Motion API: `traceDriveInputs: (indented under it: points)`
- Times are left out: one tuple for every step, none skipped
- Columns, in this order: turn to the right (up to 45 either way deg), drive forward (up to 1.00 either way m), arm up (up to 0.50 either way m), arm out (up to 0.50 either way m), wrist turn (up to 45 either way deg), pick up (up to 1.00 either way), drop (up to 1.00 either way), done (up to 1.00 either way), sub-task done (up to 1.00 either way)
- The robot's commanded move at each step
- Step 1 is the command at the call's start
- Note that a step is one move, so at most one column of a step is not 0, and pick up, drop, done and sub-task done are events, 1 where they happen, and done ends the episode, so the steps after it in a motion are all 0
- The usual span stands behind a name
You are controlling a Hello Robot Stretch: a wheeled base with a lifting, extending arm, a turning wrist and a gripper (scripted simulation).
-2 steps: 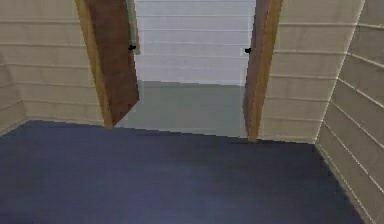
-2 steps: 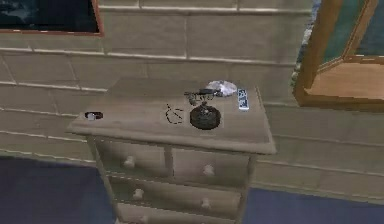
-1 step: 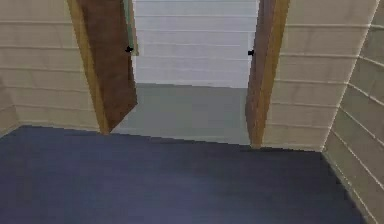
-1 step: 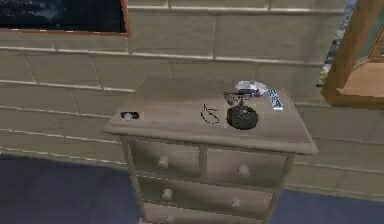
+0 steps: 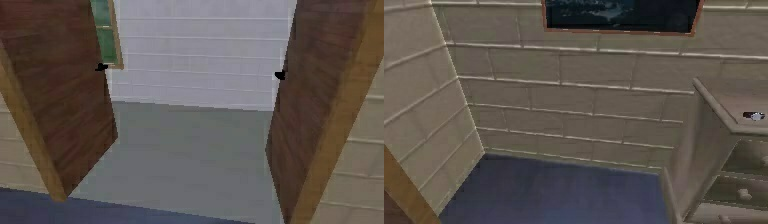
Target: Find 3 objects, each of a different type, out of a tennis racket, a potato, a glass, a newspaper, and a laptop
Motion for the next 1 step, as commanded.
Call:
traceDriveInputs:
  points:
    - [-3.0,0.0,0.0,0.0,0.0,0.0,0.0,0.0,0.0]
